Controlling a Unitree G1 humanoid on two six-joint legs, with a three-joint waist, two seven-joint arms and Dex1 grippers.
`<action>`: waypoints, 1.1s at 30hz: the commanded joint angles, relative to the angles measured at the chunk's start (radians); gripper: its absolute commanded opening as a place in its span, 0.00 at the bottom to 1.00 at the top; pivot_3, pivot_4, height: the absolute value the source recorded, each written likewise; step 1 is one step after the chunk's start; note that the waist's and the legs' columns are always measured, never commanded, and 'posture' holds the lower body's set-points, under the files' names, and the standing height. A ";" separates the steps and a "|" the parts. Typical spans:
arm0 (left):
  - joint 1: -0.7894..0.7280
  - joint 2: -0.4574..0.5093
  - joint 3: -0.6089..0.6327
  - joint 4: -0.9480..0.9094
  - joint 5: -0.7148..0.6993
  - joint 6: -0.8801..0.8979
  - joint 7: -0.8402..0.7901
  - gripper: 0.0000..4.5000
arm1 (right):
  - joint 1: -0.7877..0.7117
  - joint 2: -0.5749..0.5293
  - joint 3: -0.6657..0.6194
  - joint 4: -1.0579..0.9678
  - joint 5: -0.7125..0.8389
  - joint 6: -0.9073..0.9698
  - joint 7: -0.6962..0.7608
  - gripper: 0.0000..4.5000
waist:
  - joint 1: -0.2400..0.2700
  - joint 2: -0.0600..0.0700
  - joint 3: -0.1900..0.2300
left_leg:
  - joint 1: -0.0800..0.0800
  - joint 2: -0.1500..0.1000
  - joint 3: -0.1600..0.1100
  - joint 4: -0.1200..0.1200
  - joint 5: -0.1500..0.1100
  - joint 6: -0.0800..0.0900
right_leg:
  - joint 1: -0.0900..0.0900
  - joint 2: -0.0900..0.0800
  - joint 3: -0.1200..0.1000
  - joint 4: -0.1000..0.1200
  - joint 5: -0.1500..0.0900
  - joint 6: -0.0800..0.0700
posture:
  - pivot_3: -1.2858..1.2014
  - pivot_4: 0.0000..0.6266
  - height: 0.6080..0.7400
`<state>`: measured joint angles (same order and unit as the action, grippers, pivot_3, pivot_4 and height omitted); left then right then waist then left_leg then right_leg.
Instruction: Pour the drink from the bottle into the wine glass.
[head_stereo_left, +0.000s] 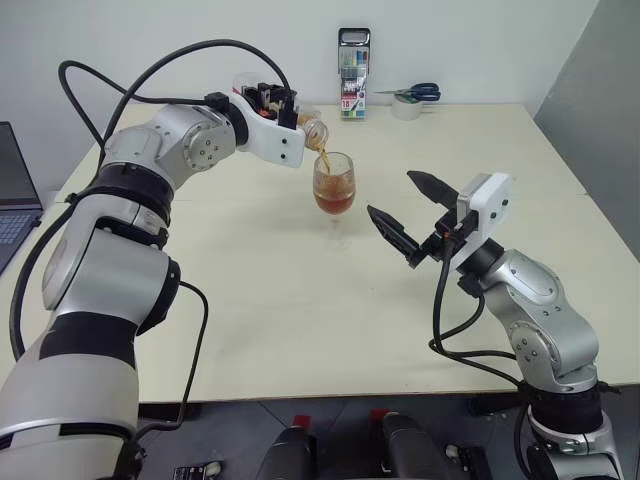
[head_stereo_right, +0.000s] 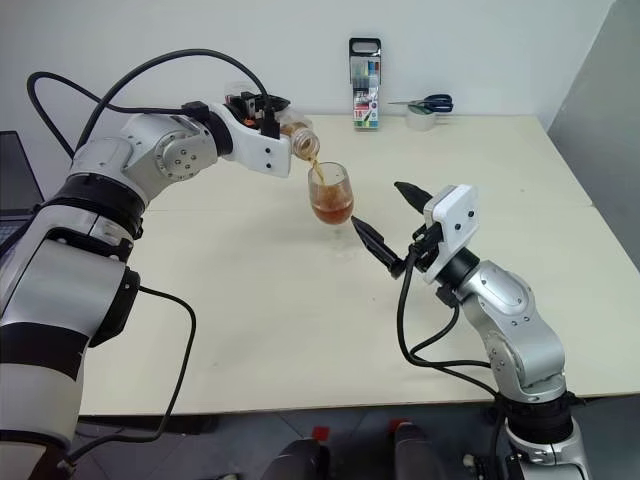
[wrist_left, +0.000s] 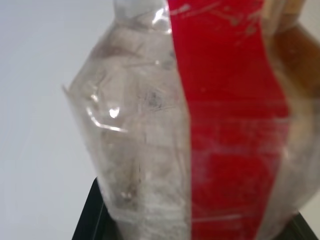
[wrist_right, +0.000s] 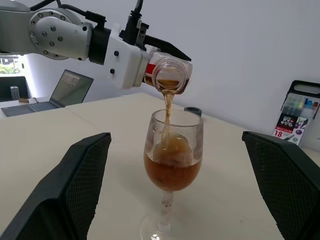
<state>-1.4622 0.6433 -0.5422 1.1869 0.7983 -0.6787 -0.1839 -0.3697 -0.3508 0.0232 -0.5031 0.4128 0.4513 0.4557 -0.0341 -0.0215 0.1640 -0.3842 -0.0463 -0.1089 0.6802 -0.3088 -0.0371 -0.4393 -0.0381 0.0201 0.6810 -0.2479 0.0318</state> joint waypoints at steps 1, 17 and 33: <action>-0.009 0.004 0.038 -0.008 -0.044 0.009 0.002 0.37 | -0.012 -0.006 -0.017 -0.037 0.004 -0.016 0.000 1.00 | 0.000 0.000 0.000 | 0.000 0.000 0.000 0.000 0.000 0.000 | 0.000 0.000 0.000 0.000 0.000 0.000 | 0.52 0.24 1.00; 0.076 -0.083 0.285 -0.088 -0.412 0.188 -0.315 0.37 | -0.030 -0.008 -0.013 -0.033 0.019 0.010 0.001 1.00 | -0.005 0.000 0.000 | 0.000 0.000 0.000 0.001 0.000 0.000 | 0.000 0.000 0.000 0.000 0.000 0.000 | 0.52 0.24 1.00; 0.486 -0.161 0.780 -0.593 -0.869 0.907 -0.120 0.37 | 0.068 -0.150 -0.012 -0.075 0.103 0.028 0.194 1.00 | -0.028 0.001 -0.002 | 0.004 0.002 -0.003 0.000 0.000 0.000 | 0.000 0.000 0.004 0.003 0.000 0.000 | 0.52 0.24 1.00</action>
<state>-1.0097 0.4833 0.1680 0.6806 -0.0163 0.1495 -0.3656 -0.3179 -0.4852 0.0199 -0.5261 0.4945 0.4958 0.6096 -0.0625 -0.0203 0.1618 -0.3808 -0.0438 -0.1119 0.6808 -0.3088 -0.0373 -0.4392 -0.0386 0.0246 0.6834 -0.2477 0.0314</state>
